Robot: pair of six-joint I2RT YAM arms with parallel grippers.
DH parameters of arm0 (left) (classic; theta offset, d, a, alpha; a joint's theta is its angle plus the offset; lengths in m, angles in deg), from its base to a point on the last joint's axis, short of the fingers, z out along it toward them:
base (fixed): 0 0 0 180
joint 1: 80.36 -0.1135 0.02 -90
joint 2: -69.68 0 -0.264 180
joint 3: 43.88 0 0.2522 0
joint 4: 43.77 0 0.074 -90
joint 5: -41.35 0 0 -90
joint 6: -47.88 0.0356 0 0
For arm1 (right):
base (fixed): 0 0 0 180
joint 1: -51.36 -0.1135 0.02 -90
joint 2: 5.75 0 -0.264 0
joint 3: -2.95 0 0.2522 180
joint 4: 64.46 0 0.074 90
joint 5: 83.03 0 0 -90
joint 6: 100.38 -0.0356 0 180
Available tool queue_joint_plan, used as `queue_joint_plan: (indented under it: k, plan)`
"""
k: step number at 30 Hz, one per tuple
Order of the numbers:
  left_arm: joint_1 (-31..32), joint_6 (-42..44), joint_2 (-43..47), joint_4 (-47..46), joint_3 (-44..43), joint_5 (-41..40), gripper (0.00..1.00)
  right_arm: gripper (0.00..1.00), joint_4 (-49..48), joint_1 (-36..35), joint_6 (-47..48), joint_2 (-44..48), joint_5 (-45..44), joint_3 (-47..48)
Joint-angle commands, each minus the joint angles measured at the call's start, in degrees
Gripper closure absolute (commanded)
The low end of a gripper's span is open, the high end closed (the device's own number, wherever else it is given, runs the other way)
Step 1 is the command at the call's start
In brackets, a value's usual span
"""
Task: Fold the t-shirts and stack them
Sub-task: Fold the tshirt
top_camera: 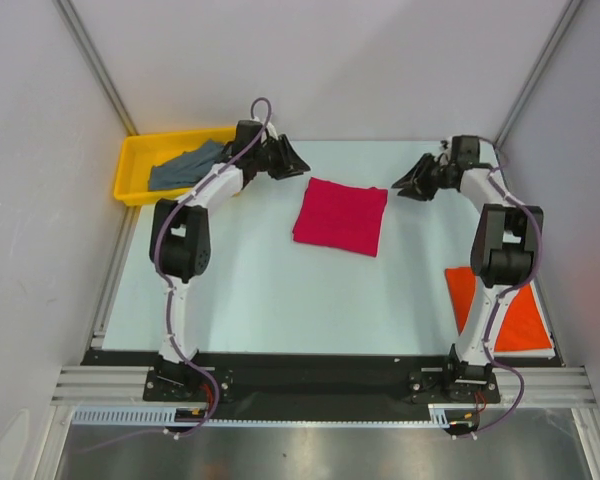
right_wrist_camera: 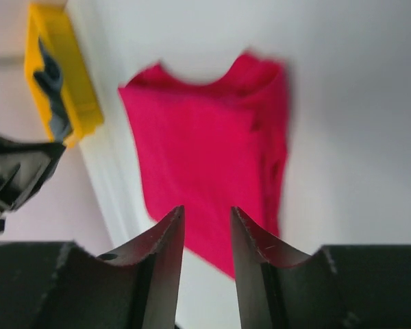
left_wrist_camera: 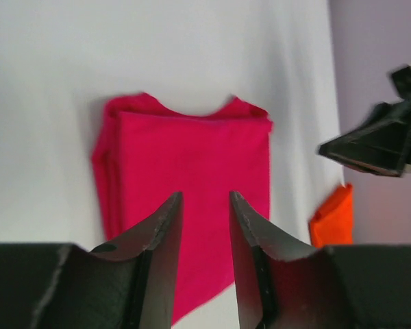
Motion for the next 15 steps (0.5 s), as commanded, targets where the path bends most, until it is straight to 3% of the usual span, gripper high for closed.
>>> queue_joint_plan:
  k: [1,5,10,15]
  plan:
    - [1.5,-3.7,3.7,-15.4,7.8,11.1,0.62,0.63,-15.4,-2.9,-5.1,3.6,9.5,-10.7]
    - [3.3,-8.8,1.2,-25.0,10.9,14.6,0.62,0.63,-36.8,-4.4,-13.7,2.9,13.6,-18.2]
    - [3.1,-11.9,-7.4,-29.4,6.7,16.7,0.63,0.63,-46.2,-4.4,-20.2,-6.0,16.4,-15.7]
    - [2.1,-8.7,-13.8,-25.4,-2.5,16.4,0.63,0.62,-47.8,-2.7,-21.6,-13.3,16.2,-10.5]
